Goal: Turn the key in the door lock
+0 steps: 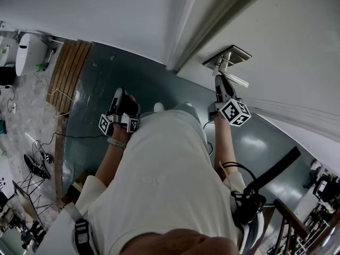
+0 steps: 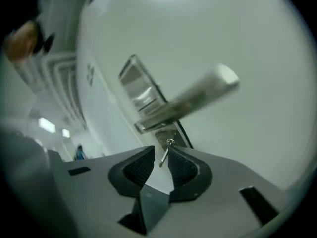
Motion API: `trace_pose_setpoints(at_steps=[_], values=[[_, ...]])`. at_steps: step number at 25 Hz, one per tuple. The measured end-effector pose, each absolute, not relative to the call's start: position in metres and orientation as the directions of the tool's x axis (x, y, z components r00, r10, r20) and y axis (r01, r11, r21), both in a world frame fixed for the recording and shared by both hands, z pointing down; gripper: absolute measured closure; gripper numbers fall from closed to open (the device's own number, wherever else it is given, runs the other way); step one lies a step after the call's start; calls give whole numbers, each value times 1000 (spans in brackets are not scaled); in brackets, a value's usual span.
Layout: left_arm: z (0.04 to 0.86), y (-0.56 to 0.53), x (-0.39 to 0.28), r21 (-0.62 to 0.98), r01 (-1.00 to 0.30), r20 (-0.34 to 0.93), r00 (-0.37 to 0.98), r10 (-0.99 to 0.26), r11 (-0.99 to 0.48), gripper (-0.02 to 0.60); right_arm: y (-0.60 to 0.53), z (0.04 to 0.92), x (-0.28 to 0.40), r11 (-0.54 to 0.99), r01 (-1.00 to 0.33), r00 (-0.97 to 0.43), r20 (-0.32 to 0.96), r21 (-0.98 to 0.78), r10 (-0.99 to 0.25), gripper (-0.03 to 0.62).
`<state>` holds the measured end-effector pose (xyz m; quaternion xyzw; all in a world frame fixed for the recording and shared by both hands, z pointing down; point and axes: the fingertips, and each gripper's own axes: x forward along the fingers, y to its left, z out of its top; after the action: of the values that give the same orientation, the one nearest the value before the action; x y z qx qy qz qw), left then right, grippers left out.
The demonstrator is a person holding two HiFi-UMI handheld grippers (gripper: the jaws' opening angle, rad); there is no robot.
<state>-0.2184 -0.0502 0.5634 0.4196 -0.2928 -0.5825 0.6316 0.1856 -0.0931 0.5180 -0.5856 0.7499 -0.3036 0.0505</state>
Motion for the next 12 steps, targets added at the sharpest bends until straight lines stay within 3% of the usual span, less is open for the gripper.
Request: trace_pose_setpoints(at_steps=[2, 3, 6, 9, 12], values=[[564, -51, -218, 869, 494, -125, 154, -980, -33, 574, -85, 517, 179, 236, -970, -238, 386, -54, -891, 522], [563, -52, -217, 868, 496, -128, 156, -979, -34, 574, -82, 517, 175, 293, -939, -194, 428, 180, -883, 523], [560, -52, -214, 863, 505, -130, 159, -979, -33, 574, -74, 527, 163, 423, -624, -78, 486, 656, -870, 522], [565, -51, -214, 860, 509, -131, 159, -979, -33, 574, -76, 542, 156, 439, -334, -8, 464, 834, -886, 522], [567, -50, -213, 860, 509, -132, 156, -979, -35, 574, -86, 550, 150, 443, -208, 8, 454, 872, -891, 522]])
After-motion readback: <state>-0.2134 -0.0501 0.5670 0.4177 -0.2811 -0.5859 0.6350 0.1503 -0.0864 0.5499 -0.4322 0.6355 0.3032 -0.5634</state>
